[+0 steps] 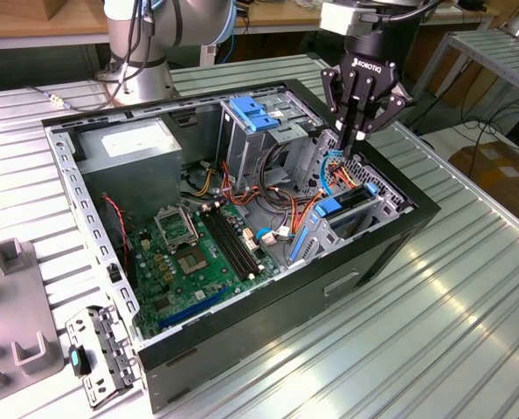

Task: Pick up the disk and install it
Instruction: 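Insert the second disk wire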

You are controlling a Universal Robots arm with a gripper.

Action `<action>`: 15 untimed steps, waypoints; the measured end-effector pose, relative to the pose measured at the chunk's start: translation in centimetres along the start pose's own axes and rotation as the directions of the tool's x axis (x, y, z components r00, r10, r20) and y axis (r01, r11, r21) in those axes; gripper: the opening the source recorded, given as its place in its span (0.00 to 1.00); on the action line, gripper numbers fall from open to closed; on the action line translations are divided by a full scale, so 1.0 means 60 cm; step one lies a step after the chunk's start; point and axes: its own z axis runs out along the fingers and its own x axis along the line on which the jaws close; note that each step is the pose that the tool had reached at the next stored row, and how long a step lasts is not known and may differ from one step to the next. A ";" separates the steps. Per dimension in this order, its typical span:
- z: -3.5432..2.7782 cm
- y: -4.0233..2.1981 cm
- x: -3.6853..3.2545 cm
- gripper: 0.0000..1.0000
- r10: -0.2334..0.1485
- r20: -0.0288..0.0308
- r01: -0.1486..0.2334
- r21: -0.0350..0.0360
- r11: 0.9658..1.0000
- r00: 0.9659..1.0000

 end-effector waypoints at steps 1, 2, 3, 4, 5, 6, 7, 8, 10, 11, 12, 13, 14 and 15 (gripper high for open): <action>0.004 -0.001 -0.001 0.25 0.000 -0.001 0.000 0.000 1.000 1.000; 0.007 -0.001 -0.002 0.25 0.000 -0.002 0.000 0.000 1.000 1.000; 0.010 -0.002 -0.002 0.25 0.000 -0.004 0.000 0.000 1.000 1.000; 0.011 -0.002 -0.003 0.25 0.000 -0.006 0.000 0.000 1.000 1.000; 0.011 -0.002 -0.003 0.25 0.000 -0.007 0.000 0.000 1.000 1.000; 0.012 -0.002 -0.003 0.25 0.000 -0.009 0.000 -0.001 1.000 1.000; 0.012 -0.002 -0.003 0.24 0.000 -0.011 0.000 -0.001 1.000 1.000; 0.012 -0.002 -0.003 0.17 0.001 -0.011 -0.001 -0.001 1.000 1.000; 0.012 -0.002 -0.004 0.16 0.001 -0.013 -0.001 -0.001 1.000 1.000; 0.012 -0.002 -0.004 0.16 0.001 -0.013 -0.001 -0.001 1.000 1.000; 0.012 -0.002 -0.004 0.16 0.001 -0.013 -0.001 -0.001 1.000 1.000; 0.012 -0.002 -0.003 0.16 0.001 -0.013 -0.001 0.000 1.000 1.000; 0.013 -0.002 -0.003 0.16 0.001 -0.013 -0.001 0.000 1.000 1.000; 0.013 -0.002 -0.002 0.16 0.001 -0.013 -0.001 0.000 1.000 1.000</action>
